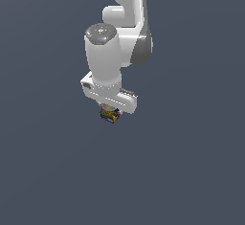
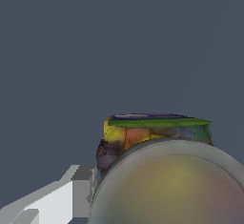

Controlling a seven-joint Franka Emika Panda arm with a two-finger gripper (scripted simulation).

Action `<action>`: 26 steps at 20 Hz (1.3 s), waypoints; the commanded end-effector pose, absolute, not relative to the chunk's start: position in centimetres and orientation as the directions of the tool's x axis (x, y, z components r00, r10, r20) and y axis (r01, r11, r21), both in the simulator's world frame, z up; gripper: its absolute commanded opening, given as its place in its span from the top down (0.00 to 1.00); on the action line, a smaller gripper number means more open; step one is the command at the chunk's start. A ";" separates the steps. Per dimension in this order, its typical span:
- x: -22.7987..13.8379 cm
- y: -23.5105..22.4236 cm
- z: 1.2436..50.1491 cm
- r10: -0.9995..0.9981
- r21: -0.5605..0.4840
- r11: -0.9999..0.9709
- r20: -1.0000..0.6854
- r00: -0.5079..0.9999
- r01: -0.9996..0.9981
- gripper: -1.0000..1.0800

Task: Pick up the object and move it to a goal position.

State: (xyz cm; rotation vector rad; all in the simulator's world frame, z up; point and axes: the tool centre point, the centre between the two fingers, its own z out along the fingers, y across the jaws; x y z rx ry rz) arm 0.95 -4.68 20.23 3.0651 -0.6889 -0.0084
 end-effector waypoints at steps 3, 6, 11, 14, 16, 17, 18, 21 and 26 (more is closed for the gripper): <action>-0.9 -4.6 25.0 -0.428 0.000 -0.904 -0.001 0.904 -0.428 1.00; -2.3 -4.5 28.3 -0.428 -0.001 -0.904 -0.001 0.904 -0.428 1.00; -4.6 -4.3 34.0 -0.428 0.000 -0.904 -0.001 0.904 -0.428 1.00; -5.9 -4.2 37.2 -0.429 0.000 -0.903 0.000 0.903 -0.429 1.00; -6.7 -4.2 39.1 -0.429 0.000 -0.903 0.000 0.903 -0.429 1.00; -7.0 -4.2 40.1 -0.429 0.000 -0.903 0.000 0.903 -0.429 1.00; -7.4 -4.1 40.9 -0.429 0.000 -0.903 0.000 0.903 -0.429 1.00; -8.3 -4.1 43.3 -0.429 0.000 -0.903 0.000 0.903 -0.429 1.00; -9.3 -3.9 46.3 -0.428 0.000 -0.904 0.000 0.904 -0.428 1.00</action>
